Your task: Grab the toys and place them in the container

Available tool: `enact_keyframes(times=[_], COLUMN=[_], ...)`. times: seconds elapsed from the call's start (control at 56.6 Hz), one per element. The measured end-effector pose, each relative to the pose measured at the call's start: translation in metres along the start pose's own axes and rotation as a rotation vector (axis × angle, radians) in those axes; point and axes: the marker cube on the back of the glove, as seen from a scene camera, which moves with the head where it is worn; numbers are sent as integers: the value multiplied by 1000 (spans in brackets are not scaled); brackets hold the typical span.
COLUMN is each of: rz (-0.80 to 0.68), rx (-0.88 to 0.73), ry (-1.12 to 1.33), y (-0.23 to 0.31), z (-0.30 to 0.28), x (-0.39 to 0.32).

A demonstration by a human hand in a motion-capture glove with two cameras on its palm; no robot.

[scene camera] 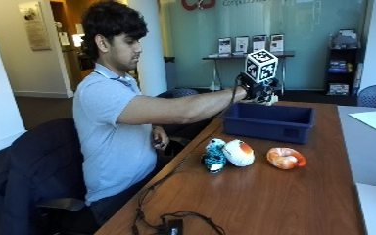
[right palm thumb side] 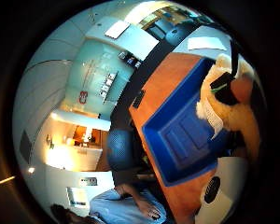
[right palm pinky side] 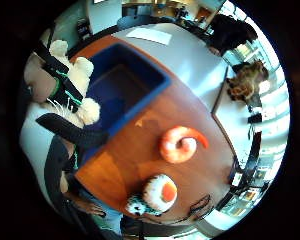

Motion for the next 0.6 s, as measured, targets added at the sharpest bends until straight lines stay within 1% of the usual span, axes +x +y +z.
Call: enact_keyframes(times=[0.177,0.318,0.353,0.406,0.512,0.6], rz=[-32,14,28,49,126,270], rx=[-62,-275,-301,-285,-223,-271], ry=[0,88,115,139,168,164], y=[-4,7,12,18,27,38], z=[24,30,26,16,-4,-9], x=[-15,2,11,25,63,112])
